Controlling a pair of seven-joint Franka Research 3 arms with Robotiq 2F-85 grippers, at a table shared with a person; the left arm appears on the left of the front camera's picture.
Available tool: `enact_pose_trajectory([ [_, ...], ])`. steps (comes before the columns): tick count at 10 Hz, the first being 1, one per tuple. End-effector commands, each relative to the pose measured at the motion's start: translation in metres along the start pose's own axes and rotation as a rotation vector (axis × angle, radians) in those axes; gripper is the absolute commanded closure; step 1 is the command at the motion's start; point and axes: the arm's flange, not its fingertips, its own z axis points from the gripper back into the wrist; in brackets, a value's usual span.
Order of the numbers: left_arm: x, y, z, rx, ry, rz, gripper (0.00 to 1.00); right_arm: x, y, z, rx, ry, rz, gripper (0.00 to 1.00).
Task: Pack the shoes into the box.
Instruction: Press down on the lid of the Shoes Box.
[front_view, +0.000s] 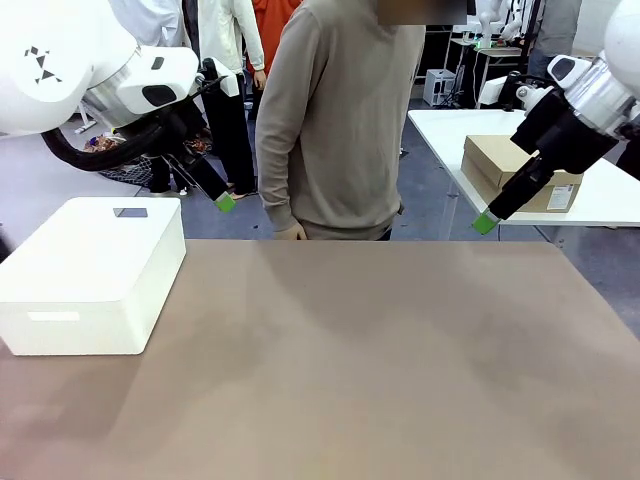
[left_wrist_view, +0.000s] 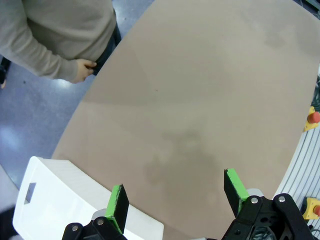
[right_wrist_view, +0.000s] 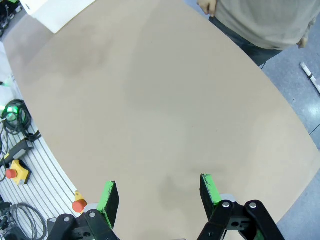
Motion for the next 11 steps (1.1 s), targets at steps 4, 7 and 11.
enact_pose_trajectory([
  [4,0.0015,0.0009,0.0000,0.001,-0.005,0.000,0.00,0.0003,0.0000,0.0007,-0.012,0.006,-0.001,0.14],
  [7,0.0015,0.0009,0.0000,0.001,-0.005,0.000,0.00,0.0003,0.0000,0.0007,-0.012,0.006,-0.001,0.14],
  [11,0.0015,0.0009,0.0000,0.001,-0.005,0.000,0.00,0.0003,0.0000,0.0007,-0.012,0.006,-0.001,0.14],
])
